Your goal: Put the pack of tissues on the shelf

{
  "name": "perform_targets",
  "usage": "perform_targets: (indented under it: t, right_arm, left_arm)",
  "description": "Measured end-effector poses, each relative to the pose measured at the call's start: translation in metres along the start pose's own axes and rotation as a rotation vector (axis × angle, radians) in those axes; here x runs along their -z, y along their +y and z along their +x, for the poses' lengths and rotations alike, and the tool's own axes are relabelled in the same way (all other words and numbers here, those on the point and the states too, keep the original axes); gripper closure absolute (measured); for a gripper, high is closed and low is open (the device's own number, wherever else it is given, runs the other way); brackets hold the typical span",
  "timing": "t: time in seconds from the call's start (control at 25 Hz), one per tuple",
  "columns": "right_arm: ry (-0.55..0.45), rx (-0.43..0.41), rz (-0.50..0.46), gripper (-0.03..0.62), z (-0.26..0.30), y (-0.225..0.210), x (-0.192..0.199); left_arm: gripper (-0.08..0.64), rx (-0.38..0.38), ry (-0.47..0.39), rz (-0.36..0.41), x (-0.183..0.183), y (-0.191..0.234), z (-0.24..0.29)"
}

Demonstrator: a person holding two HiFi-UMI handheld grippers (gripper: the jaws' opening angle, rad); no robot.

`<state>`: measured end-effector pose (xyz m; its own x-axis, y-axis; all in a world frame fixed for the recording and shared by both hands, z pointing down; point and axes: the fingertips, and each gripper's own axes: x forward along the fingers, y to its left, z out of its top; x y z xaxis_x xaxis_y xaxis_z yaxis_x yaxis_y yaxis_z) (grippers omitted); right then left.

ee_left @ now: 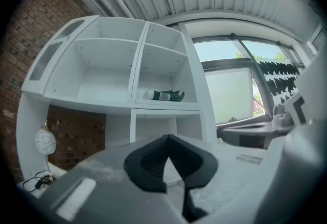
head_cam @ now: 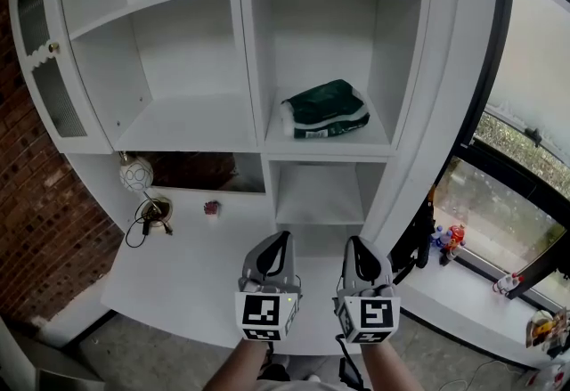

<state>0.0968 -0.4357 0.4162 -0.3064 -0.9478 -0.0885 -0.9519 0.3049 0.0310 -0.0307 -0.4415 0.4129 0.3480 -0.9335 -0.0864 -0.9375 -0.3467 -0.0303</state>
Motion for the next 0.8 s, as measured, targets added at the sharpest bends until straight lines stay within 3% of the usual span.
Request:
perform_targets:
  t: [0.4,0.8]
  right_arm:
    - [0.005,-0.026,-0.001,0.594,0.006,0.01,0.001]
    - [-0.025,-0.03,0.017,0.594,0.005,0.014,-0.008]
  left_arm:
    - [0.554,-0.001,-0.043,-0.005,-0.021,0.005,-0.004]
    - [0.554,0.0,-0.032,0.004,-0.018,0.012,-0.003]
